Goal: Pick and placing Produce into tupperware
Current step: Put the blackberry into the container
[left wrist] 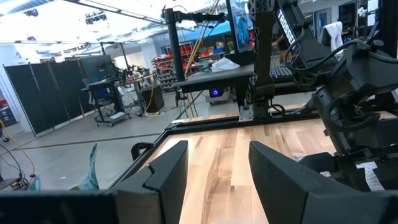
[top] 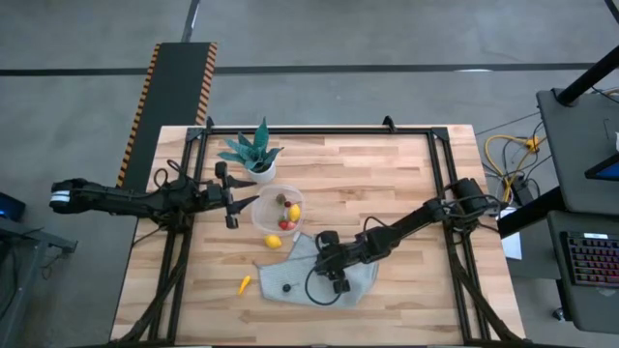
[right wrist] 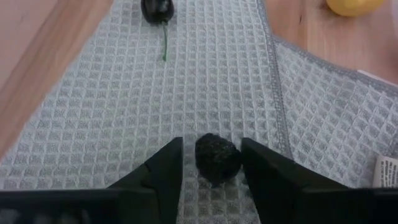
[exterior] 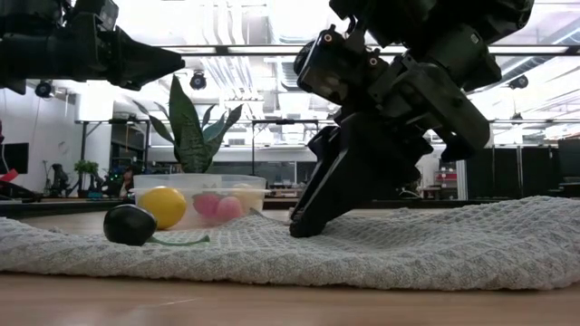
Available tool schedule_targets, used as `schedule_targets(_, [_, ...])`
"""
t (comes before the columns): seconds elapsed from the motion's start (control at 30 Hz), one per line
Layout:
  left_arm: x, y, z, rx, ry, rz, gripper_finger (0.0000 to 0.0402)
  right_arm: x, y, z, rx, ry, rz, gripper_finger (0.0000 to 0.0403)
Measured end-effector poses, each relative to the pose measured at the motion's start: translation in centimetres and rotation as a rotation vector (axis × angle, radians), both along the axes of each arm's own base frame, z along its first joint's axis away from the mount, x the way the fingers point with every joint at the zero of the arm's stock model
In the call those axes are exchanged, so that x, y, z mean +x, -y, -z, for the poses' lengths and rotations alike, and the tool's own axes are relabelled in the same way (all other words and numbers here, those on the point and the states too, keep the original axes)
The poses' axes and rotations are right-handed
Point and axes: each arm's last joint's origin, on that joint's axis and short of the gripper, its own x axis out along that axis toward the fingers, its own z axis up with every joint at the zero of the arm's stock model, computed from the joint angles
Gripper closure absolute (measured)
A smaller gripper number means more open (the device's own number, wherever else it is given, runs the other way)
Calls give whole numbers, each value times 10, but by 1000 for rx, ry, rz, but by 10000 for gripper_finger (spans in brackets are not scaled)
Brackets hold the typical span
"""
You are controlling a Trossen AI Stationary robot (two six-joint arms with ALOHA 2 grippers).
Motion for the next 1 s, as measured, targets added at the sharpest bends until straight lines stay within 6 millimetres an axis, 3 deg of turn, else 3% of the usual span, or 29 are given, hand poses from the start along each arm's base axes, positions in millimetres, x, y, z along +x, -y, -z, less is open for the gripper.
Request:
schedule_targets(0.37, [0,0,0,0,0,-1,245,-1,0,0,-5,-17,1,321])
schedule_targets(1.0, [0,0,0,0,1,0,245,-4,0,2,3,-55,-15,295])
